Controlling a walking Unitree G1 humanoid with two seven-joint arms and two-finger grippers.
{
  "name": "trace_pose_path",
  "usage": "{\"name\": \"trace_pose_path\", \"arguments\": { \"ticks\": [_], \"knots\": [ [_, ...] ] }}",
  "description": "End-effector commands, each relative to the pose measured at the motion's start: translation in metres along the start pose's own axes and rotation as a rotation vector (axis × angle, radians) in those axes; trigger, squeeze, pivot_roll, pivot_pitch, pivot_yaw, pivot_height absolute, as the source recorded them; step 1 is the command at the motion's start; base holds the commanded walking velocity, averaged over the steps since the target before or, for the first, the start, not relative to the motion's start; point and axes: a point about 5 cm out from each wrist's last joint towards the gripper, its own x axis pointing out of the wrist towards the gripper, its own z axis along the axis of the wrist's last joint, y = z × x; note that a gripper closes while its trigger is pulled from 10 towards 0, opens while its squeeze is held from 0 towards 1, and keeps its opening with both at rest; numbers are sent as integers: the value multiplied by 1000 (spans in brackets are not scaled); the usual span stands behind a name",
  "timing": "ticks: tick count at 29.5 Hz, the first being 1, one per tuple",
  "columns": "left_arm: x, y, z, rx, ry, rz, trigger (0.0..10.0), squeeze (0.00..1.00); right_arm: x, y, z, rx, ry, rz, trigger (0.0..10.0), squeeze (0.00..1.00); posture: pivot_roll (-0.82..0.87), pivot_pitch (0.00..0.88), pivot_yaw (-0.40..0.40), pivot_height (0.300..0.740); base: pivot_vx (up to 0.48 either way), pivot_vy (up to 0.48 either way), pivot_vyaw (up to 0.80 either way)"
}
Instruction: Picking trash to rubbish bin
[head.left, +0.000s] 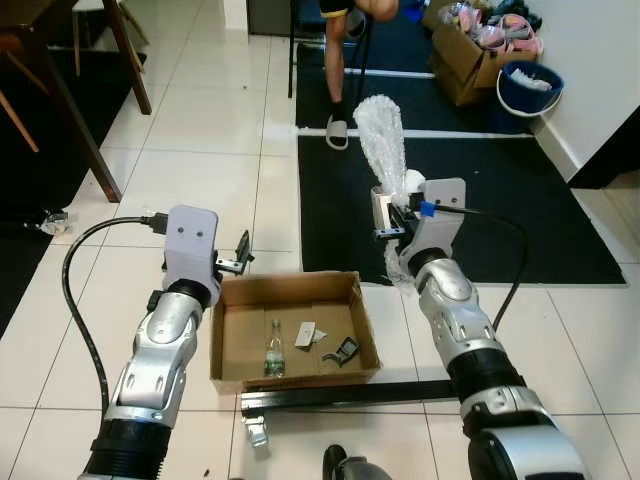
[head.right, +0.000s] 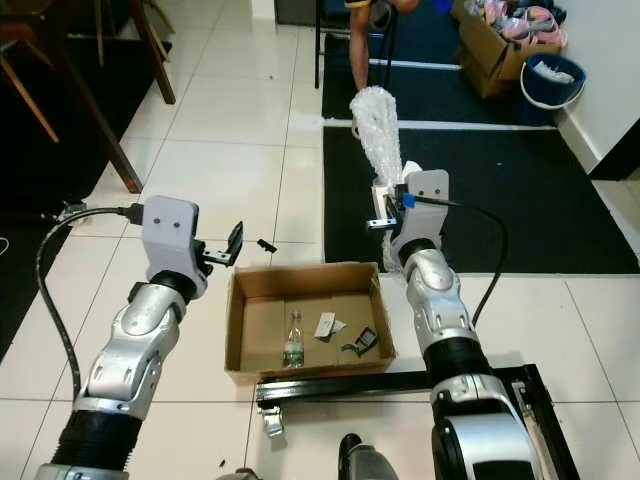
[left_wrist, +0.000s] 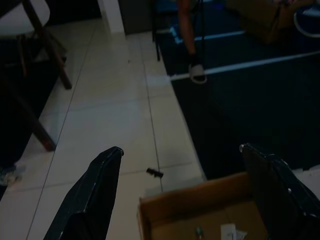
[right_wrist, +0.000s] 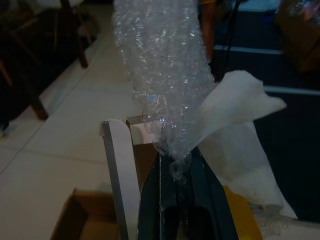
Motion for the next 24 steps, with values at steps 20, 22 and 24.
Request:
{"name": "trace_pose_path", "arguments": {
  "ticks": [20,22,24],
  "knots": [
    [-20,8,-18,52,104,16,10000,0,16,21,-8,24,45,68,10000,0,84,406,-18,740,0,0,0],
    [-20,8,-18,55,106,15,10000,0,19,25,-3,34,33,79,10000,0,85,407,-17,740,0,0,0],
    [-20,8,-18,56,107,15,10000,0,22,29,2,41,22,94,10000,0,87,406,-15,740,0,0,0]
  ]
}}
